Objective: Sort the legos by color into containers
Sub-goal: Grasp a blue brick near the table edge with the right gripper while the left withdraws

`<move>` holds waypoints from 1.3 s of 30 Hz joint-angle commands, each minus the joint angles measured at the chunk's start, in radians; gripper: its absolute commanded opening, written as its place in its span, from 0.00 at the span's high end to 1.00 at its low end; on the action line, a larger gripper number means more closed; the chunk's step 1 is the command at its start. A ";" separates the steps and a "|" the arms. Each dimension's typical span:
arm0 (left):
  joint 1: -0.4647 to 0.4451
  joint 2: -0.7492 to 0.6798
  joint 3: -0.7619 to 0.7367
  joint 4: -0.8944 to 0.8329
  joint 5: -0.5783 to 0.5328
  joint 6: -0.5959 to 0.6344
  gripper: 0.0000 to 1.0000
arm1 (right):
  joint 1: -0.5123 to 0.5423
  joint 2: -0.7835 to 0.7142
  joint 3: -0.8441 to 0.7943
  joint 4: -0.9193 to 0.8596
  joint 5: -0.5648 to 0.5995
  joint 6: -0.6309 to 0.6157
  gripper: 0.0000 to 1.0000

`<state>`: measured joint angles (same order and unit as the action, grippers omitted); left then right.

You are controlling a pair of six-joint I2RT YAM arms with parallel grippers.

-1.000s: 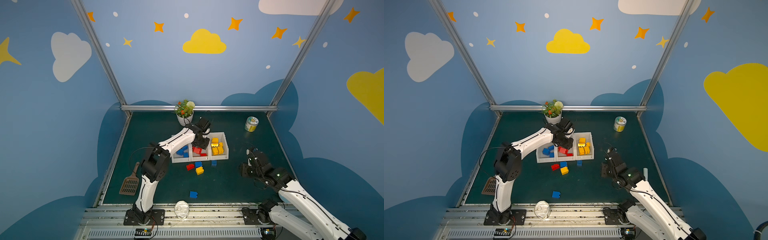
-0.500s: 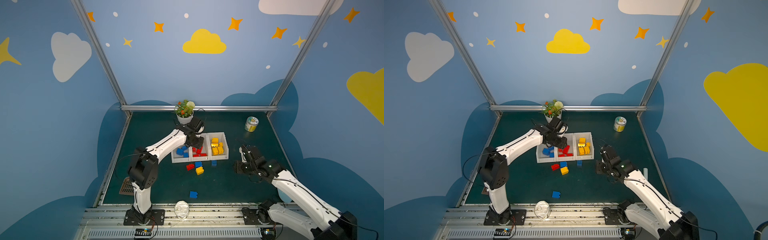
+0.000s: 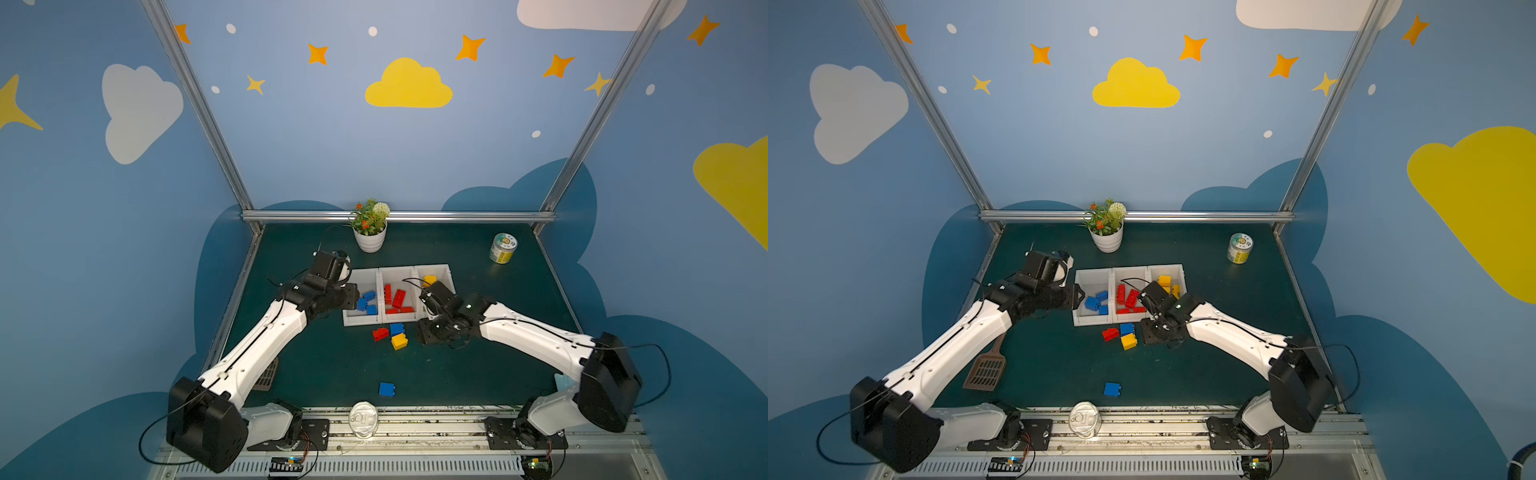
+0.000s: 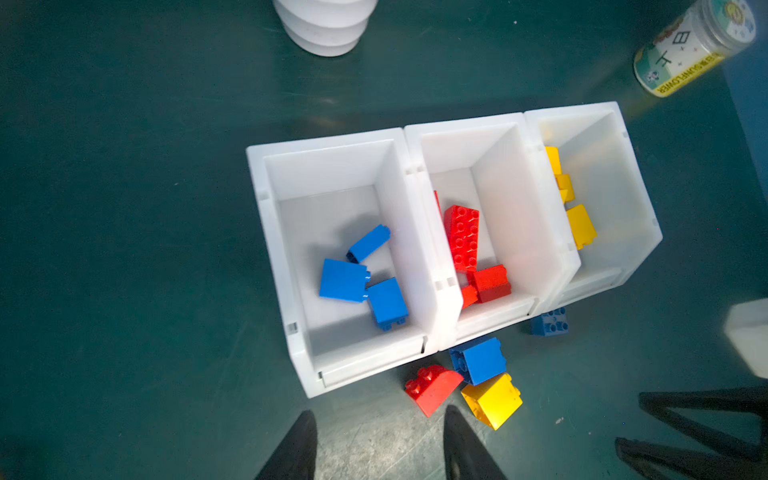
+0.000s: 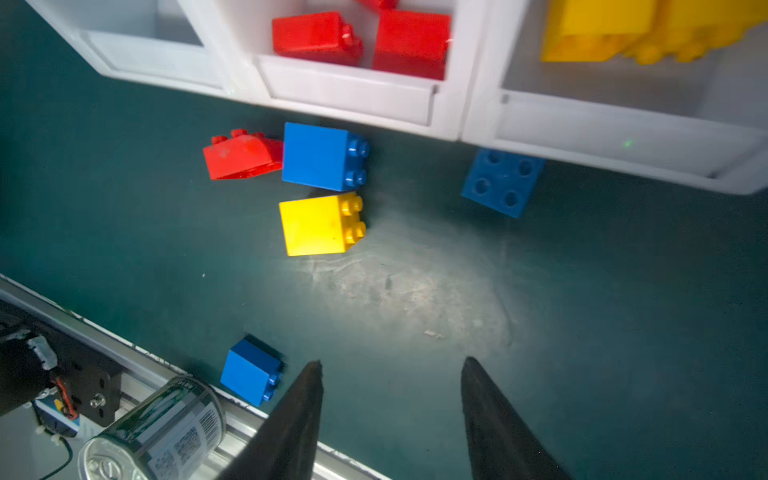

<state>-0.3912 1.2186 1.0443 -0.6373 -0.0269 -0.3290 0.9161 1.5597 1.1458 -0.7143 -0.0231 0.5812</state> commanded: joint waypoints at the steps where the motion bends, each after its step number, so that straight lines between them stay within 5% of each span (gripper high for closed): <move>1: 0.019 -0.091 -0.068 0.032 -0.031 -0.048 0.49 | 0.082 0.096 0.084 -0.091 -0.027 0.031 0.43; 18: 0.048 -0.300 -0.260 0.013 -0.030 -0.104 0.49 | 0.291 0.379 0.252 -0.153 -0.090 0.249 0.28; 39: 0.048 -0.408 -0.354 0.033 0.025 -0.114 0.48 | 0.338 0.492 0.376 -0.254 -0.074 0.414 0.33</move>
<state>-0.3470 0.8284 0.6918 -0.6121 -0.0013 -0.4351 1.2461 2.0243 1.5078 -0.9180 -0.0986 0.9535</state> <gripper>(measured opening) 0.519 0.669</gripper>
